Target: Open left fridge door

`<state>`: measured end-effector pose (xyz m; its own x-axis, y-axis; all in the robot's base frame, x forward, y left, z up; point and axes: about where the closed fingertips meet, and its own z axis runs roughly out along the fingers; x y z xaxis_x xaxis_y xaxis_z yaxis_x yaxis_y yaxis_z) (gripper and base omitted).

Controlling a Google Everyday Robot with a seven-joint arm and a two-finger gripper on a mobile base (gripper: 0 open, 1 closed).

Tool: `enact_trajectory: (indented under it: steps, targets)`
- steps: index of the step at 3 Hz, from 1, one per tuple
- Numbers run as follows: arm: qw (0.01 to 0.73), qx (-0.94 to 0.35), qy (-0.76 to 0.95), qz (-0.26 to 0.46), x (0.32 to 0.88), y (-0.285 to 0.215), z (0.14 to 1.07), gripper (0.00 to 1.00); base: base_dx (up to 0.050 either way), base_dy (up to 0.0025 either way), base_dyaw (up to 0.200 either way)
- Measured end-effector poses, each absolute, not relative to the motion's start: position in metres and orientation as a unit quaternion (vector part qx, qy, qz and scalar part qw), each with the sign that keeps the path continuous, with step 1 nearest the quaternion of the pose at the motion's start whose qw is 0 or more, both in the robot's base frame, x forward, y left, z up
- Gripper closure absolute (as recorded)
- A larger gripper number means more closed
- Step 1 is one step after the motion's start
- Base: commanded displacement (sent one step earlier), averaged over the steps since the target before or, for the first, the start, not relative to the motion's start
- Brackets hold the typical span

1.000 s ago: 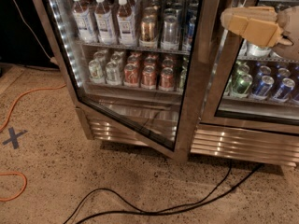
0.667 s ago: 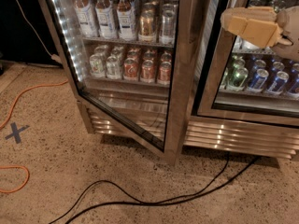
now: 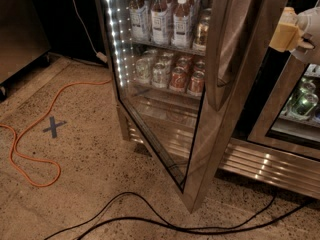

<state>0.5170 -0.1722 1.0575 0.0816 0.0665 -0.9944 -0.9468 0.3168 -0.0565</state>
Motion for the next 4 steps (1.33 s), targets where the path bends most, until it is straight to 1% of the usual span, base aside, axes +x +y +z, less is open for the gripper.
enact_trajectory:
  steps: [2,4]
  targets:
    - [0.61,-0.411,0.535,0.415,0.517,-0.1722,1.0575,1.0,-0.021,-0.00201,0.183]
    - [0.61,-0.411,0.535,0.415,0.517,-0.1722,1.0575,1.0,0.0,0.00006,-0.193]
